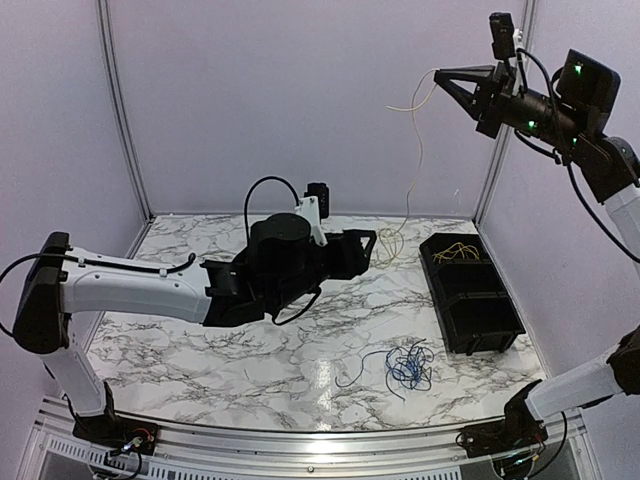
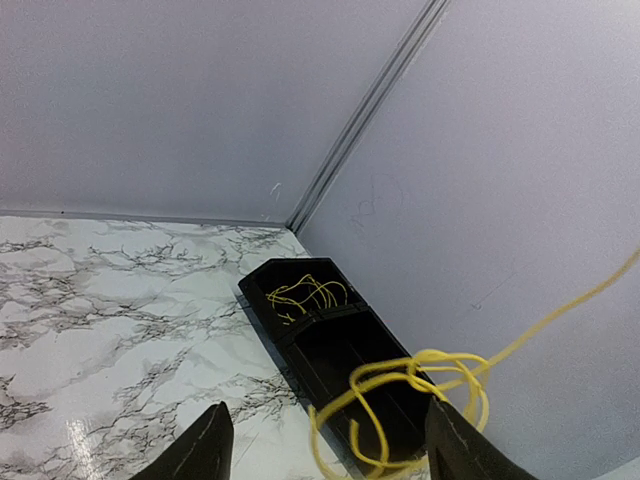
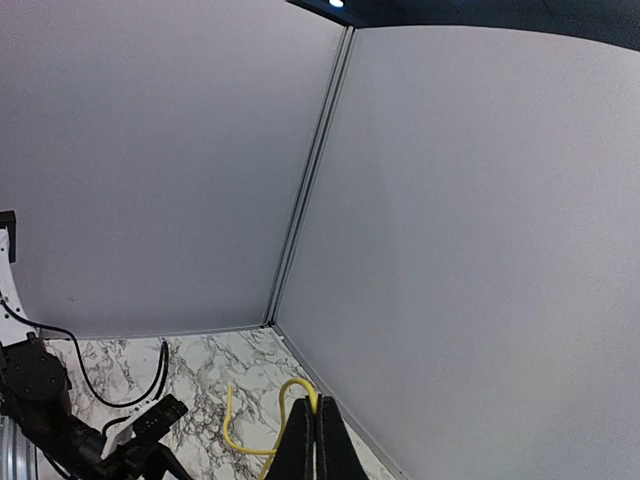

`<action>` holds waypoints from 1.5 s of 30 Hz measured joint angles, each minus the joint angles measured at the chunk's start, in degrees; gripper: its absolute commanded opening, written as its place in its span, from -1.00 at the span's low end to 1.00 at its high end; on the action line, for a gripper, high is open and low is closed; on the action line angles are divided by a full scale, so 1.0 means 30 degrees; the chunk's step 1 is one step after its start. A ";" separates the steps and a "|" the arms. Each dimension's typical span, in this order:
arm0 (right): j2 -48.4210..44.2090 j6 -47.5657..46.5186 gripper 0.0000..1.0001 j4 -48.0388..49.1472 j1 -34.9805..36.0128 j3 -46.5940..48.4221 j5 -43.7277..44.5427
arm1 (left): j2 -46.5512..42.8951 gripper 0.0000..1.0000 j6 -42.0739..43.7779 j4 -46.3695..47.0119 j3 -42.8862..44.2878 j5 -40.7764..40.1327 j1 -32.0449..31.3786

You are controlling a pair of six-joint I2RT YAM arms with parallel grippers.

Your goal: Untangle the cables

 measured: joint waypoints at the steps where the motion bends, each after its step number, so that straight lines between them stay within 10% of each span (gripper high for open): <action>1: -0.0007 0.0080 -1.00 0.0007 0.0000 -0.0007 -0.0095 | 0.0284 0.29 -0.0124 -0.0044 0.0138 -0.0066 0.0102; 13: -0.0219 0.0896 -1.00 0.0066 0.0000 -0.0007 -0.0532 | 0.3883 0.15 -0.1195 -0.0510 0.3082 0.1727 0.1027; 31: -0.0211 0.0816 -1.00 0.0080 0.0000 -0.0262 -0.0335 | -0.0044 0.31 -0.1596 -0.0503 -0.0495 0.0590 0.0189; 45: -0.0189 0.1574 -1.00 0.0080 0.0000 -0.0262 -0.1042 | 0.4116 0.02 -0.0940 -0.0641 0.3876 0.1217 0.0911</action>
